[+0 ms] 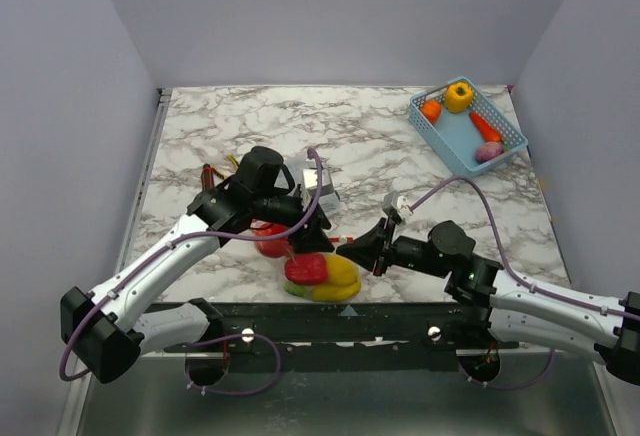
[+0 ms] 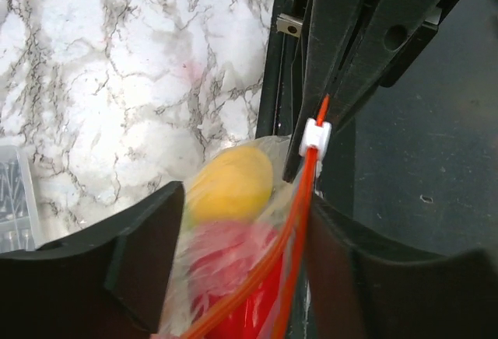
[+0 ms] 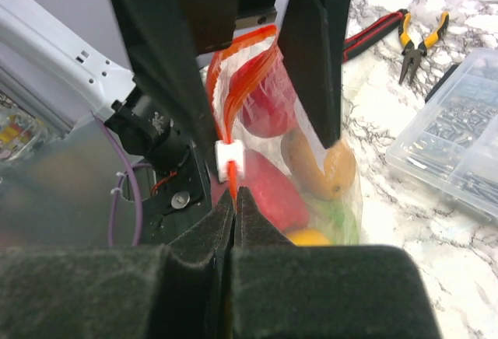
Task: Place the food in the zip-top bag and seal the zipper
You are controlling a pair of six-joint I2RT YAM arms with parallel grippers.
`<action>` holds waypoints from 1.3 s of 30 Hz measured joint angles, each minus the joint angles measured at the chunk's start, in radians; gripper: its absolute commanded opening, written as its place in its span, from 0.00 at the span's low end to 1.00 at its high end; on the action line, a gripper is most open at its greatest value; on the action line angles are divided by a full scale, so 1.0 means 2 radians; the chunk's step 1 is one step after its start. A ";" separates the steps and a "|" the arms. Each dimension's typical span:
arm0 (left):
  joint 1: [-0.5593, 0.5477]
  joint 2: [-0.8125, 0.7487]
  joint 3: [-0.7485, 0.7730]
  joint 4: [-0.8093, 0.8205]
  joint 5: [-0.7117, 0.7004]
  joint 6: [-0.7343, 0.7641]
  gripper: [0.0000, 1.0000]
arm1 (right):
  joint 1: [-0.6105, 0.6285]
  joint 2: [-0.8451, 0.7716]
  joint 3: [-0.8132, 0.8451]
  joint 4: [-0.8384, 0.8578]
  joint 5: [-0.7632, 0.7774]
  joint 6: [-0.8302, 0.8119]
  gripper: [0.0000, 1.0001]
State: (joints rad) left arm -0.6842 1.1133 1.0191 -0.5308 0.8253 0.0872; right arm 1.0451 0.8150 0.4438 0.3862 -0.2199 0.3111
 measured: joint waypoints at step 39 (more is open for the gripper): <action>0.011 -0.035 0.000 0.002 0.021 -0.009 0.00 | -0.121 0.177 0.385 -0.495 -0.117 0.036 0.48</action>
State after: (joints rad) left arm -0.6613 1.0439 1.0183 -0.5262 0.8680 0.0700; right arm 0.8040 1.1698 1.2148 -0.6041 -0.4538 0.3828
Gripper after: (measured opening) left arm 0.016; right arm 0.480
